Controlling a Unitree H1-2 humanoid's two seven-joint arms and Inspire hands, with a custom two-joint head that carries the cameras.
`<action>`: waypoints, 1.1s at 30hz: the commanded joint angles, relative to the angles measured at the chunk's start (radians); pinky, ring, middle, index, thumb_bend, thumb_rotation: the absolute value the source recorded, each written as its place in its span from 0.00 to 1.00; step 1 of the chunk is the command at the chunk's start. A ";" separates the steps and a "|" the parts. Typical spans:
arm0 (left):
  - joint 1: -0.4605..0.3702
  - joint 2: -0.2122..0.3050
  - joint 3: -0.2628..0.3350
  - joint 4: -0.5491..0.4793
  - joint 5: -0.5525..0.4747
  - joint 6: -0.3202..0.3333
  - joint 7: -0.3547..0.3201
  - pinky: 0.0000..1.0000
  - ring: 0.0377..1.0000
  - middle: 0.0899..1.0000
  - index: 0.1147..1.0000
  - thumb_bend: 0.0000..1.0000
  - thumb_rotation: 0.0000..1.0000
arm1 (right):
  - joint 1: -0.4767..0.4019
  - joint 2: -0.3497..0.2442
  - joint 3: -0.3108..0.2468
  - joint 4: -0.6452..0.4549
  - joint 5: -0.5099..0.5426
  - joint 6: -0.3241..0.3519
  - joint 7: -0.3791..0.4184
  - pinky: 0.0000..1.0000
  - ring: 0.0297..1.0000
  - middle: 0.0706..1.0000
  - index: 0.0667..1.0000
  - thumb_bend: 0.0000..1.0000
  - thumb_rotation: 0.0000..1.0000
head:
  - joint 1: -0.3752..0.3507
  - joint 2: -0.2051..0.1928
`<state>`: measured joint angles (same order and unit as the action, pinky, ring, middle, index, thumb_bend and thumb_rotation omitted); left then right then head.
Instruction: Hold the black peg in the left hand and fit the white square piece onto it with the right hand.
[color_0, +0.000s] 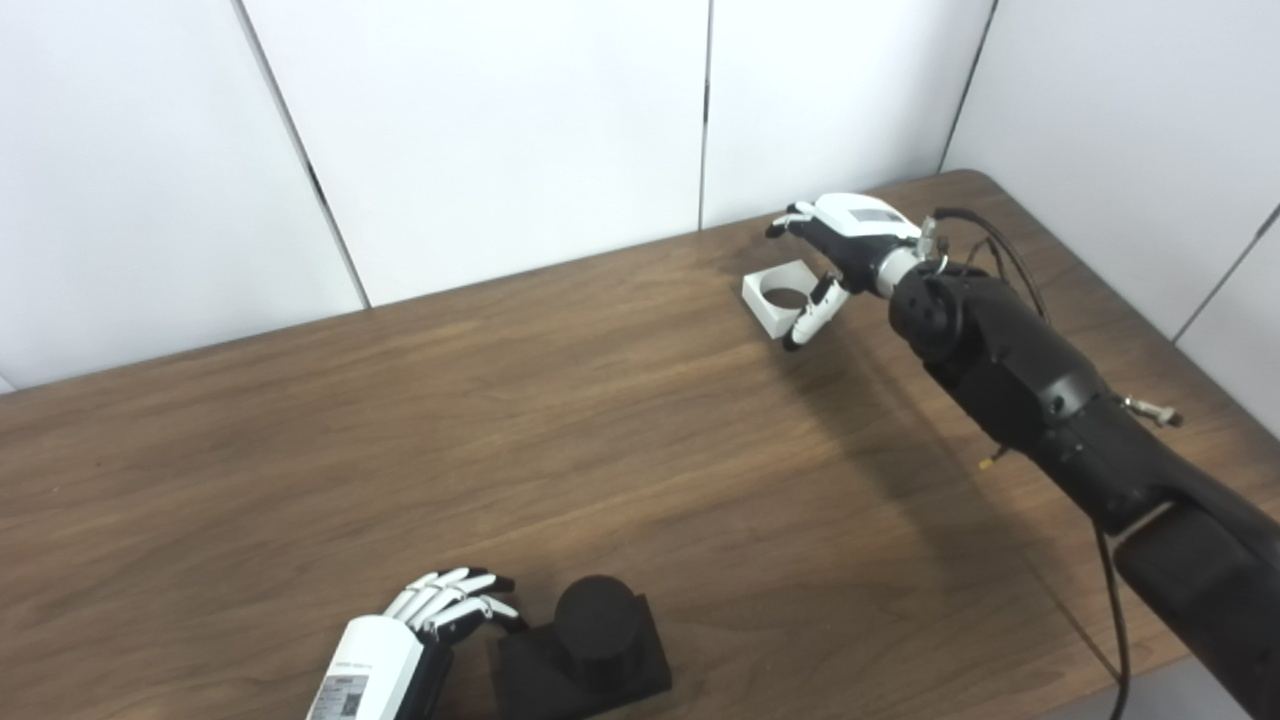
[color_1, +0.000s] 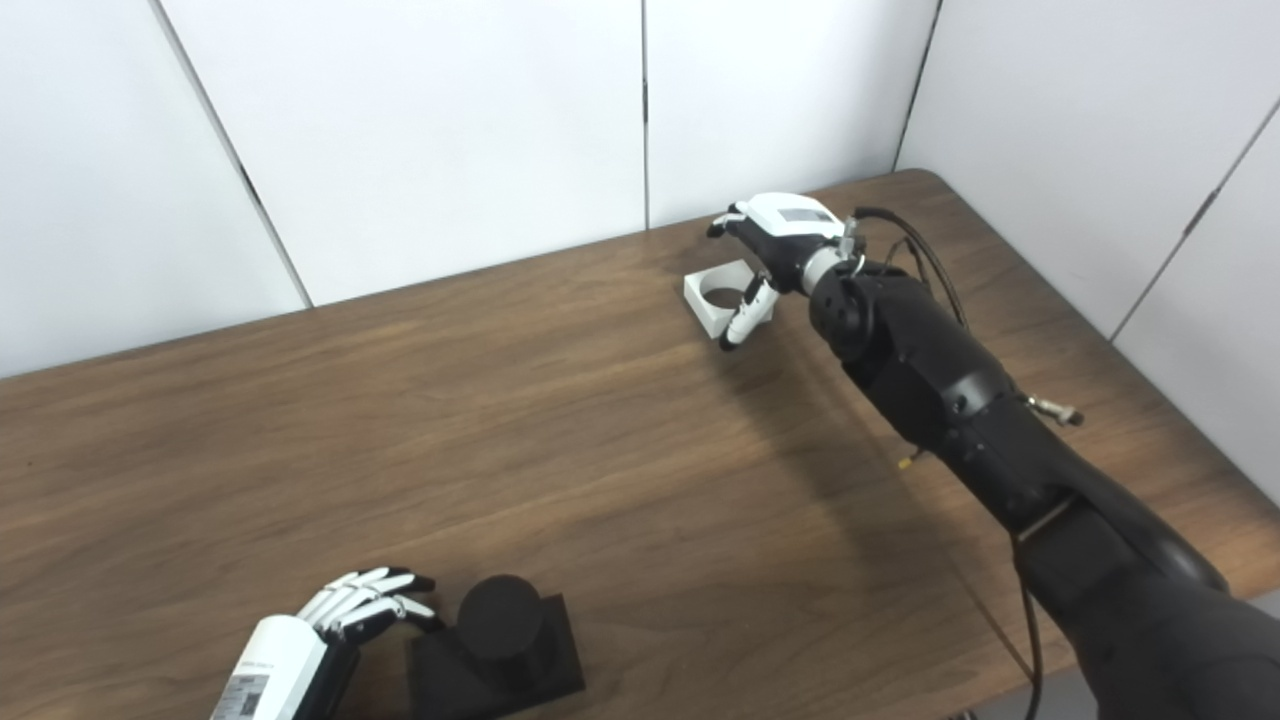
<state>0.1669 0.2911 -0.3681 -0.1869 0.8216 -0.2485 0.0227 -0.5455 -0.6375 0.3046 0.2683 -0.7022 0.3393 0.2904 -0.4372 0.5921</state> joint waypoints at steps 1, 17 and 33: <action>0.032 0.038 0.019 0.044 0.023 0.014 -0.002 0.84 0.82 0.75 0.42 0.52 0.05 | -0.073 -0.033 0.000 -0.002 -0.026 -0.037 -0.006 0.99 1.00 0.97 0.85 0.91 0.25 | 0.001 0.003; 0.037 0.035 0.023 0.014 0.024 0.023 -0.023 0.86 0.83 0.75 0.42 0.52 0.05 | -0.079 -0.031 0.018 0.003 -0.069 -0.050 -0.006 0.94 0.97 0.89 0.68 0.89 0.22 | 0.021 0.023; 0.039 0.022 0.032 -0.004 0.018 0.033 -0.031 0.84 0.81 0.75 0.42 0.52 0.05 | -0.072 -0.040 0.031 0.014 -0.095 -0.069 0.011 0.94 0.95 0.89 0.71 0.89 0.21 | 0.034 0.027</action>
<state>0.1852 0.2888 -0.3473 -0.1990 0.8199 -0.2494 0.0194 -0.5760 -0.6410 0.3427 0.2957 -0.7772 0.2960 0.3130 -0.4019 0.6182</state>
